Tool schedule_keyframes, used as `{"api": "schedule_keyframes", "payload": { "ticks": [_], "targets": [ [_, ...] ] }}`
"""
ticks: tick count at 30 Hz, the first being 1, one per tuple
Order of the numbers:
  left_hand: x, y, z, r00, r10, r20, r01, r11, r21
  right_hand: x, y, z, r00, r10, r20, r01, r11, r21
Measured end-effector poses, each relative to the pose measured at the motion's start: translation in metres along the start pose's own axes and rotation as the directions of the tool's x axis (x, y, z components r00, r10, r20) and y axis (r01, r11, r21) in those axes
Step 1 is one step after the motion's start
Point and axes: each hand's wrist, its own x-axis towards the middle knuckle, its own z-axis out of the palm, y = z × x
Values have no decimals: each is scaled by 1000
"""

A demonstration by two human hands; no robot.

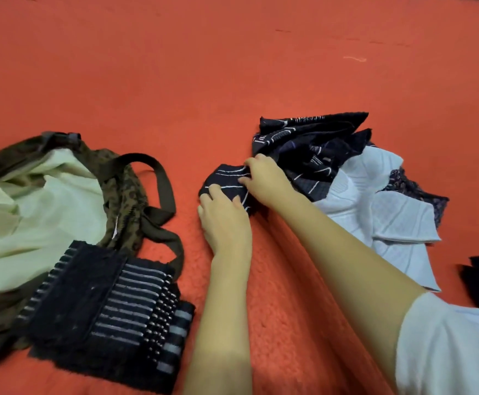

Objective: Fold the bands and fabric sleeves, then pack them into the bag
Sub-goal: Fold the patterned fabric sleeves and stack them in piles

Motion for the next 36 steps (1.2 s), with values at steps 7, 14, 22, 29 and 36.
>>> {"api": "schedule_keyframes", "payload": {
  "ticks": [7,14,22,29,36],
  "targets": [
    [-21,5,-18,968,226,-107,-249,898,-362,-53,16,-20,975,89,-202,0,915,403],
    [-67,7,-51,836,548,29,-432,690,-581,-136,17,-55,845,250,-473,124,768,629],
    [-110,-2,-61,874,485,33,-344,665,-663,-228,21,-43,918,240,-316,69,688,722],
    [-118,-41,-62,888,370,272,-381,925,-12,-257,28,6,954,282,-101,-71,542,838],
    [-127,-45,-73,801,586,123,-514,778,-362,-251,17,-9,924,254,-286,71,621,781]
  ]
}}
